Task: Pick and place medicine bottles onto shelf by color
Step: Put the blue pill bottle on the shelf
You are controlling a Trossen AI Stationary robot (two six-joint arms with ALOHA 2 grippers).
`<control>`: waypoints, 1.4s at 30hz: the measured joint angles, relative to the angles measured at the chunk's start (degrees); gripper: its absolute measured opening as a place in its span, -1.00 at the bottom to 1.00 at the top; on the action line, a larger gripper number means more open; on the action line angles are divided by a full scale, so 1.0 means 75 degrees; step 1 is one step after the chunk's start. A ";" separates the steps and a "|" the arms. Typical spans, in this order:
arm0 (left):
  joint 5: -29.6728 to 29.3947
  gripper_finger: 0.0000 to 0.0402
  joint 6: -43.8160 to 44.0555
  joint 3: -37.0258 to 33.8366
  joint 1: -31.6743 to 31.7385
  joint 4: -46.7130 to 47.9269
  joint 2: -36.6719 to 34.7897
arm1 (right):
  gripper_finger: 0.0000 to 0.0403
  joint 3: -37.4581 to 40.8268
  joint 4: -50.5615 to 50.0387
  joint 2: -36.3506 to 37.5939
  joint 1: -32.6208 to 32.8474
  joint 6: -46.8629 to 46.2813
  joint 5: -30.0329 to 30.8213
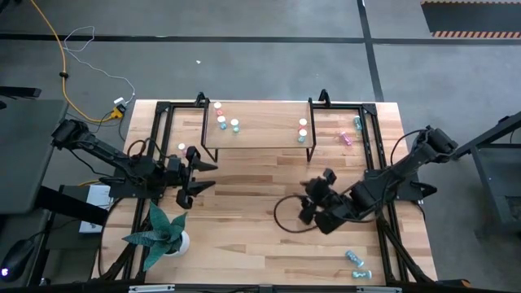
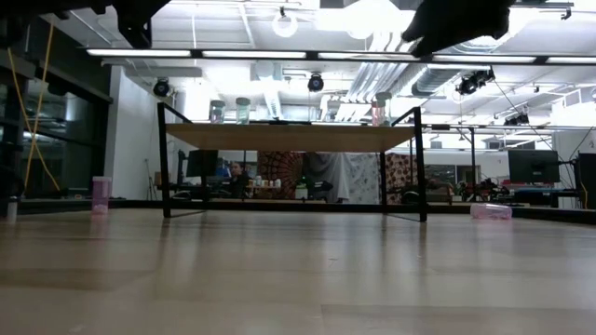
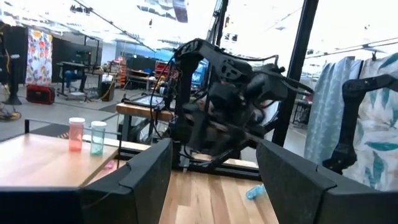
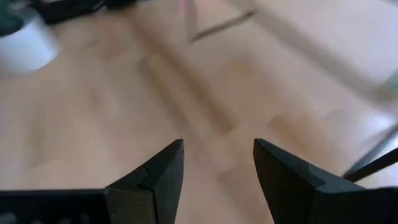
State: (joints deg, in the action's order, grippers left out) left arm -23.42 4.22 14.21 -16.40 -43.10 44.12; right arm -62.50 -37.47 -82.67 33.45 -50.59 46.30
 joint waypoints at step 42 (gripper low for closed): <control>-0.0392 0.12 0.0133 0.0053 0.0006 0.0130 0.0015 | -0.08 -0.0009 -0.1793 -0.1677 0.3594 -0.9212 -0.5958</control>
State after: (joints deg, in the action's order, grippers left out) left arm -26.36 5.21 14.61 -16.36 -42.12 44.23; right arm -62.57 -50.92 -95.25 60.40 -119.68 1.62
